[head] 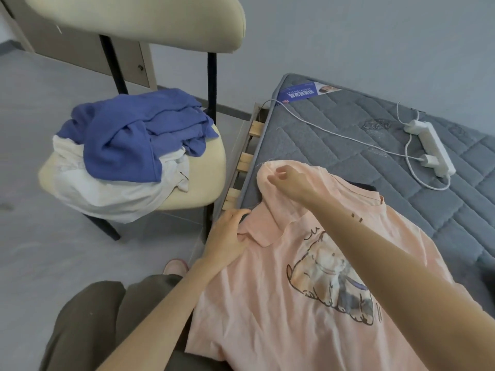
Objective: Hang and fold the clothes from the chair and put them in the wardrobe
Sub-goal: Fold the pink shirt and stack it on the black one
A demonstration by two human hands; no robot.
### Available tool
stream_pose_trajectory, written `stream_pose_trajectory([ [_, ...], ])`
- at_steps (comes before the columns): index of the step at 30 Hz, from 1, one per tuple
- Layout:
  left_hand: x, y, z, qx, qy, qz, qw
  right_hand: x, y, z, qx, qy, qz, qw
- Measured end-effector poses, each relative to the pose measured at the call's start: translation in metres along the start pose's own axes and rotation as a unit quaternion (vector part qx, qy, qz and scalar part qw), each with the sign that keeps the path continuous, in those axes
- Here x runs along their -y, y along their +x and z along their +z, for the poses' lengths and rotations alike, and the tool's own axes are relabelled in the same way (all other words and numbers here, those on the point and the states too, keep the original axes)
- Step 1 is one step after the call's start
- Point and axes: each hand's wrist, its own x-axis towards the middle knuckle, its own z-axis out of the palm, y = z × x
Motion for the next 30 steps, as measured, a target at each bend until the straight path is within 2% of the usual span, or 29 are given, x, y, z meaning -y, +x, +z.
stream_pose_trajectory([
  [5, 0.000, 0.003, 0.007, -0.031, 0.041, 0.022, 0.998, 0.008, 0.017, 0.015, -0.016, -0.101, 0.033, 0.994],
  [7, -0.001, 0.004, 0.004, -0.040, 0.060, 0.031, 0.997, 0.012, 0.023, 0.016, -0.012, -0.108, 0.045, 0.993],
  [11, -0.003, 0.002, -0.008, -0.047, 0.079, 0.042, 0.995, 0.017, 0.033, -0.001, 0.007, 0.019, 0.069, 0.997],
  [15, -0.003, 0.003, -0.023, -0.049, 0.107, 0.051, 0.992, 0.019, 0.050, -0.007, -0.084, 0.178, 0.030, 0.980],
  [17, -0.002, 0.006, -0.025, -0.051, 0.126, 0.049, 0.989, 0.021, 0.057, -0.006, -0.097, 0.185, 0.013, 0.978],
  [20, 0.002, 0.009, -0.025, -0.008, 0.212, 0.029, 0.977, 0.019, 0.063, -0.003, -0.057, 0.146, 0.023, 0.987],
  [22, 0.007, 0.008, -0.022, 0.036, 0.292, 0.038, 0.955, 0.014, 0.062, -0.003, -0.020, 0.060, 0.048, 0.997],
  [23, 0.009, 0.007, -0.022, 0.034, 0.313, 0.047, 0.948, 0.009, 0.061, -0.003, -0.011, 0.016, 0.054, 0.998],
  [27, 0.004, 0.009, -0.020, -0.028, 0.311, 0.137, 0.940, 0.000, 0.057, -0.006, -0.035, -0.094, 0.049, 0.994],
  [30, -0.004, 0.016, -0.015, -0.029, 0.288, 0.182, 0.940, -0.006, 0.047, -0.008, -0.026, -0.177, 0.032, 0.983],
])
